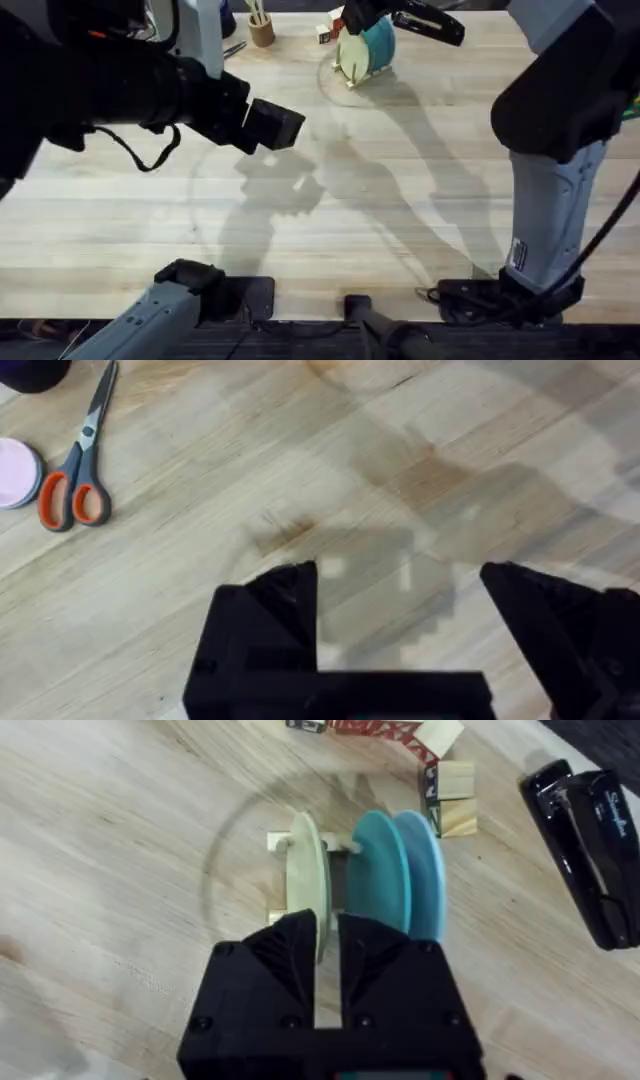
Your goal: Pick up the plates from the table one by one and place each into a slot on the dish rack.
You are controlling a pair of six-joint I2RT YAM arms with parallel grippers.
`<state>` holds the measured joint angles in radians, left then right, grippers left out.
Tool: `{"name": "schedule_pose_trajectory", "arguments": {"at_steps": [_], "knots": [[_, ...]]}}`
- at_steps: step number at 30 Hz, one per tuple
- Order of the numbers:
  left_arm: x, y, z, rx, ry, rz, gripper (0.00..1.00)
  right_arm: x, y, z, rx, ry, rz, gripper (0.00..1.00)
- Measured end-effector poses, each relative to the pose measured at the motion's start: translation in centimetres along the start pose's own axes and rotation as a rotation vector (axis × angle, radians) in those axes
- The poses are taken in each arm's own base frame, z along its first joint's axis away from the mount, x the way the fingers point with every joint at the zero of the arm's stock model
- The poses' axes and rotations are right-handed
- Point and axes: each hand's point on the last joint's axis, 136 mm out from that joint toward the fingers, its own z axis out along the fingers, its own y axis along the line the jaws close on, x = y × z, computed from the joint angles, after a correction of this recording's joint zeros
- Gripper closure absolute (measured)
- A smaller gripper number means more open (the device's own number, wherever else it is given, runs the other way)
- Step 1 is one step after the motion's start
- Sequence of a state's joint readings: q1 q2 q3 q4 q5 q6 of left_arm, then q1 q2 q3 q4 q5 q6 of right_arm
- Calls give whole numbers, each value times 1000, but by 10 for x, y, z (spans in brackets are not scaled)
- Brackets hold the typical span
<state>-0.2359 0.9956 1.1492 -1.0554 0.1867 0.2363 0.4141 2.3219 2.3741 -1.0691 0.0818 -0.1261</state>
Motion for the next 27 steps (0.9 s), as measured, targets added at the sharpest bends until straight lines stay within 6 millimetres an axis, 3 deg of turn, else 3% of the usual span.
{"name": "schedule_pose_trajectory", "arguments": {"at_steps": [17, 20, 24, 27], "knots": [[0, 0, 0, 0, 0, 0, 5, 8, 1, -6, -4, 32, -2, 816], [0, 0, 0, 0, 0, 0, 5, 8, -1, -29, -2, 16, -1, 799], [0, 0, 0, 0, 0, 0, 5, 2, -4, -87, 8, -61, 3, 687], [0, 0, 0, 0, 1, 0, 5, 8, -7, -132, 14, -96, 7, 586]]}}
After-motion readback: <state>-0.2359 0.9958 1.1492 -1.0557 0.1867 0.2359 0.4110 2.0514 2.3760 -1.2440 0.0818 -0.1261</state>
